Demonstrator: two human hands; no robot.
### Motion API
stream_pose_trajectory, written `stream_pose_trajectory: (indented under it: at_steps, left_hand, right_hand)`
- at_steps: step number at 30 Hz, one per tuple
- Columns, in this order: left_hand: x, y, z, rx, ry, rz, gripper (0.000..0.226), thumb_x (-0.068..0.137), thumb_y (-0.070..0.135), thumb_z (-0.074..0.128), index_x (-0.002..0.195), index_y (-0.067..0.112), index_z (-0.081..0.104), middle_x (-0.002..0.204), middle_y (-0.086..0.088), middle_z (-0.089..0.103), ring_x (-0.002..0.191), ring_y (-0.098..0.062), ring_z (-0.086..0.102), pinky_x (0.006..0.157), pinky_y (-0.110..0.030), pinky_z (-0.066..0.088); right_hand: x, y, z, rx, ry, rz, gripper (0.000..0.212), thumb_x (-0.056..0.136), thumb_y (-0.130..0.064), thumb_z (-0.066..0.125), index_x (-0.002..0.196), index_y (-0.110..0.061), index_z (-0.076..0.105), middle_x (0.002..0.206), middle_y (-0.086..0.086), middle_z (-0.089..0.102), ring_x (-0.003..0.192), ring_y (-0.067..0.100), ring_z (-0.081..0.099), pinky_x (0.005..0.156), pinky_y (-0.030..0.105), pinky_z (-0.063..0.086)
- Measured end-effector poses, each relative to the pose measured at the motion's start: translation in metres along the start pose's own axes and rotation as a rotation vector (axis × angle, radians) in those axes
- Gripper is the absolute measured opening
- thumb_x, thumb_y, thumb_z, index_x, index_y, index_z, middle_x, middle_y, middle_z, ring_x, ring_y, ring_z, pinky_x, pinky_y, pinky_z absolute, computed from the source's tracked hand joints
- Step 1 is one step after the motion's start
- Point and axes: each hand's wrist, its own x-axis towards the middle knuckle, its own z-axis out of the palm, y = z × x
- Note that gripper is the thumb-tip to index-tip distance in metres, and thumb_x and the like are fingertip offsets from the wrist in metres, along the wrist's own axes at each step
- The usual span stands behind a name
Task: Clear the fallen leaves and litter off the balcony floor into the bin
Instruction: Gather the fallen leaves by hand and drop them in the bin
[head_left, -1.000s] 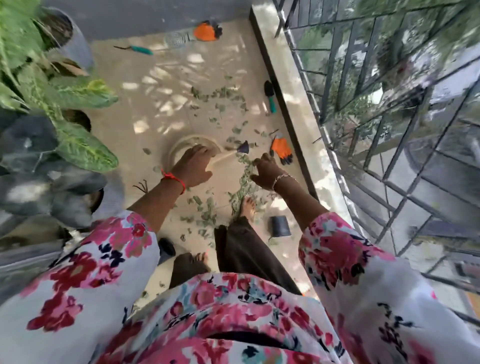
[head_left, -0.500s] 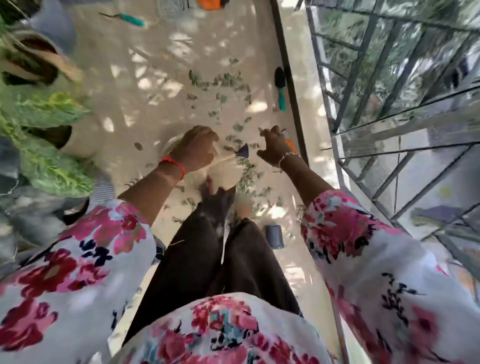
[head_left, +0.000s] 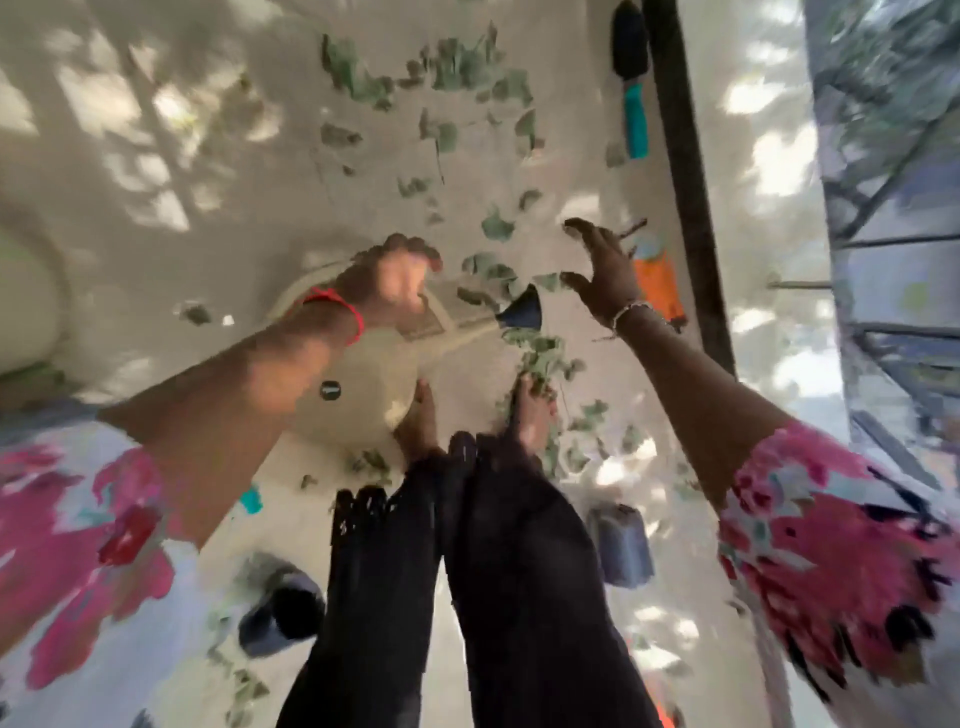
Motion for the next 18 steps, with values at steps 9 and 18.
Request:
stream_pose_trajectory:
  at_steps: [9, 18]
  left_hand:
    - [0.196, -0.113, 0.078, 0.031, 0.144, 0.066, 0.08, 0.074, 0.013, 0.076, 0.141, 0.009, 0.032, 0.15, -0.011, 0.025, 0.14, -0.028, 0.02, 0.111, -0.031, 0.02]
    - [0.289, -0.187, 0.047, 0.234, 0.375, 0.25, 0.131, 0.047, 0.07, 0.074, 0.149, 0.029, 0.002, 0.156, 0.006, -0.011, 0.14, -0.009, -0.024, 0.116, -0.042, -0.011]
  right_hand:
    - [0.163, 0.13, 0.128, -0.392, -0.213, -0.331, 0.12, 0.059, -0.05, 0.08, 0.148, -0.01, 0.012, 0.154, 0.02, 0.007, 0.143, 0.033, 0.013, 0.115, 0.039, 0.018]
    - [0.229, 0.122, 0.207, -0.641, 0.064, -0.846, 0.091, 0.078, -0.075, 0.027, 0.149, -0.024, -0.001, 0.15, 0.023, 0.023, 0.14, 0.033, 0.017, 0.115, 0.047, 0.014]
